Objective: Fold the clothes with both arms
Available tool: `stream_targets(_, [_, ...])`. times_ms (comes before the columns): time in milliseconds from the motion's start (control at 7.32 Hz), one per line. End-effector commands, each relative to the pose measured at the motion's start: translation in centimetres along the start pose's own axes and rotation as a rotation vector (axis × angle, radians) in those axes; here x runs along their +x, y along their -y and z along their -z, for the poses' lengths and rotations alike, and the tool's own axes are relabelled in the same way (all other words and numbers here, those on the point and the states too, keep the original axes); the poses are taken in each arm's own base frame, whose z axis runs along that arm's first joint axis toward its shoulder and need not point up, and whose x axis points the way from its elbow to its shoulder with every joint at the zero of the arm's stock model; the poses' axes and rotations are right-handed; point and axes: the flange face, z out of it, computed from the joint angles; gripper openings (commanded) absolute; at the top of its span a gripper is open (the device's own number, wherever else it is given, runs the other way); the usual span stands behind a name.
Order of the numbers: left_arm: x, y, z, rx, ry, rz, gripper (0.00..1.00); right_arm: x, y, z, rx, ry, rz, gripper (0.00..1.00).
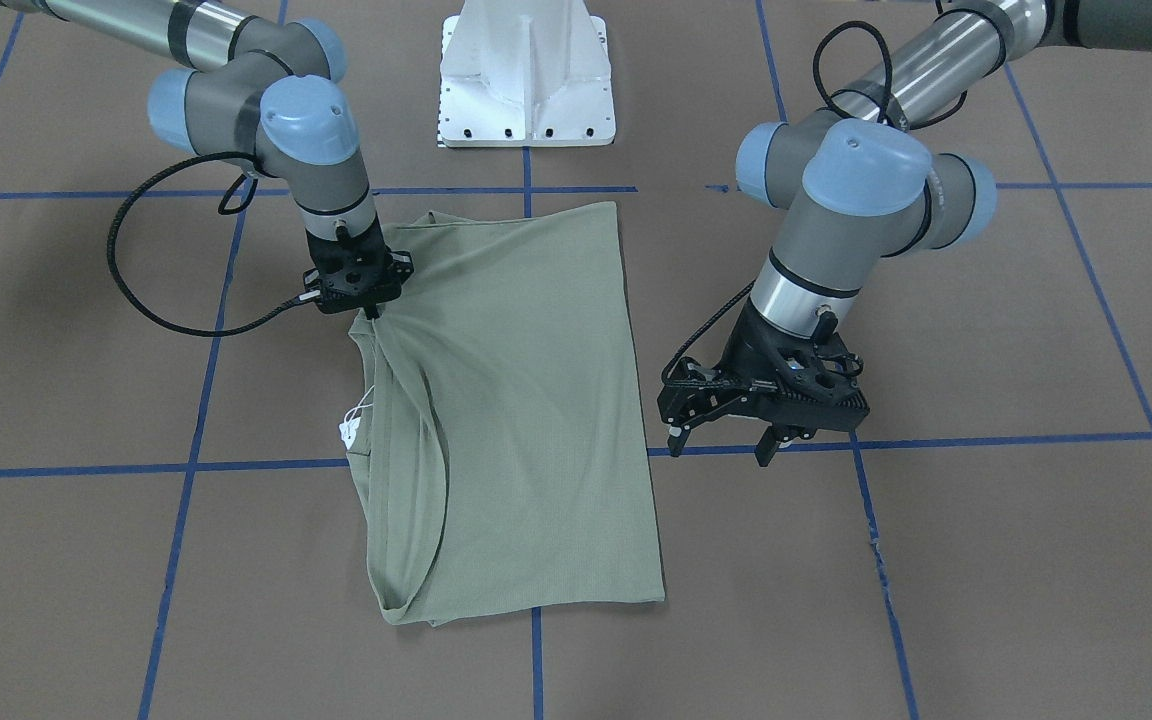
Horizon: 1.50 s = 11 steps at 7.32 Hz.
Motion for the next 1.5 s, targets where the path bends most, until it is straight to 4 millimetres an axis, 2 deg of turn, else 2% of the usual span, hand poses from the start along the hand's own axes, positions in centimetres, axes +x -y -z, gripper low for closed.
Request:
stream_targets(0, [0.1, 0.1, 0.0, 0.002, -0.004, -0.004, 1.00, 1.4, -0.1, 2.8, -0.006, 0.046, -0.017, 1.00])
stream_targets(273, [0.2, 0.1, 0.1, 0.003, -0.005, -0.001, 1.00, 1.9, 1.0, 3.6, 0.005, 0.057, -0.031, 1.00])
stream_targets(547, [0.1, 0.0, 0.0, 0.002, -0.004, -0.010, 1.00, -0.6, 4.2, 5.5, 0.050, 0.088, -0.033, 1.00])
stream_targets(683, [-0.5, -0.5, -0.4, -0.007, 0.004, -0.005, 1.00, -1.4, 4.8, 6.5, 0.067, 0.109, -0.038, 1.00])
stream_targets(820, [-1.1, -2.8, 0.1, -0.031, -0.027, 0.013, 1.00, -1.9, 4.9, 7.6, 0.083, 0.131, -0.049, 1.00])
stream_targets(957, [-0.9, -7.8, 1.6, -0.182, -0.098, 0.138, 1.00, -2.3, 4.7, 9.0, 0.094, 0.155, -0.086, 1.00])
stream_targets(1093, [0.1, -9.4, 3.8, -0.229, -0.134, 0.231, 1.00, -2.2, 4.2, 10.2, 0.100, 0.176, -0.098, 1.00])
stream_targets(1230, [1.2, -14.6, 4.4, -0.296, -0.136, 0.322, 1.00, -2.4, 3.7, 11.3, 0.095, 0.204, -0.107, 1.00])
stream_targets(1367, [2.9, -18.6, 3.8, -0.316, -0.123, 0.386, 1.00, -2.5, 3.5, 11.8, 0.088, 0.220, -0.137, 1.00])
